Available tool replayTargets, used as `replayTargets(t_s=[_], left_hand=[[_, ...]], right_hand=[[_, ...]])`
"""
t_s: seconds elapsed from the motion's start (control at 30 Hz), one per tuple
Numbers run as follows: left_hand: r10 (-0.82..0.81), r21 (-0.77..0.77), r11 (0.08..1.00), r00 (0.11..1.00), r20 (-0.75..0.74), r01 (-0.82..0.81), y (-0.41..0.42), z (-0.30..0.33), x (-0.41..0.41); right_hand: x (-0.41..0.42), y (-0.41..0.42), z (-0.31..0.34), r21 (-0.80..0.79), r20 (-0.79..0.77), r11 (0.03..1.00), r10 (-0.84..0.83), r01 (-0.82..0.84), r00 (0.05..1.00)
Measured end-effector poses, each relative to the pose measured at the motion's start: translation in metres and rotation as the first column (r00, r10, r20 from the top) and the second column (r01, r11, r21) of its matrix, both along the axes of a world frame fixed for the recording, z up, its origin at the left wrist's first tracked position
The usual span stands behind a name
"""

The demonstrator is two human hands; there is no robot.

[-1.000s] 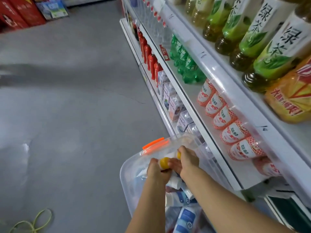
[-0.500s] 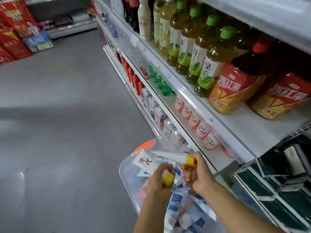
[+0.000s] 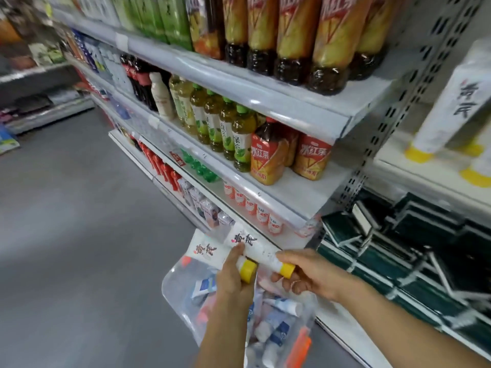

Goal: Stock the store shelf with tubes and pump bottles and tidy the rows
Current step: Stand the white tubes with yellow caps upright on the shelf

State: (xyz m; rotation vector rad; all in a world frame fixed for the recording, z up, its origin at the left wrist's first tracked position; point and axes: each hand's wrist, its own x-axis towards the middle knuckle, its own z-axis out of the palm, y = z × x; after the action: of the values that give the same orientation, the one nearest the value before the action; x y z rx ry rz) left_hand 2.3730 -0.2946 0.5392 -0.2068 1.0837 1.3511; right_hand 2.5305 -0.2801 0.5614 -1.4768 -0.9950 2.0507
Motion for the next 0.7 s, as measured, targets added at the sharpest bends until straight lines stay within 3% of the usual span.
replayTargets(t_s=[0.17, 0.33, 0.53, 0.7], left_hand=[[-0.178, 0.018, 0.984, 0.98, -0.091, 0.18, -0.006, 0.035, 0.025], [-0.311, 0.095, 0.941, 0.942, -0.129, 0.324, -0.02, 0.057, 0.055], [-0.484, 0.193, 0.844, 0.865, -0.129, 0.501, -0.047, 0.081, 0.112], [-0.575, 0.25, 0.763, 0.802, -0.16, 0.596, -0.073, 0.108, 0.183]], right_hand=[[0.029, -0.021, 0.033, 0.173, 0.147, 0.976, 0.104, -0.129, 0.984], [0.068, -0.042, 0.06, 0.27, 0.256, 0.952, 0.075, -0.146, 0.964], [0.147, -0.082, 0.084, 0.245, 0.022, 0.961, -0.135, 0.125, 0.991], [0.223, -0.123, 0.117, 0.334, -0.17, 0.914, -0.182, 0.23, 0.969]])
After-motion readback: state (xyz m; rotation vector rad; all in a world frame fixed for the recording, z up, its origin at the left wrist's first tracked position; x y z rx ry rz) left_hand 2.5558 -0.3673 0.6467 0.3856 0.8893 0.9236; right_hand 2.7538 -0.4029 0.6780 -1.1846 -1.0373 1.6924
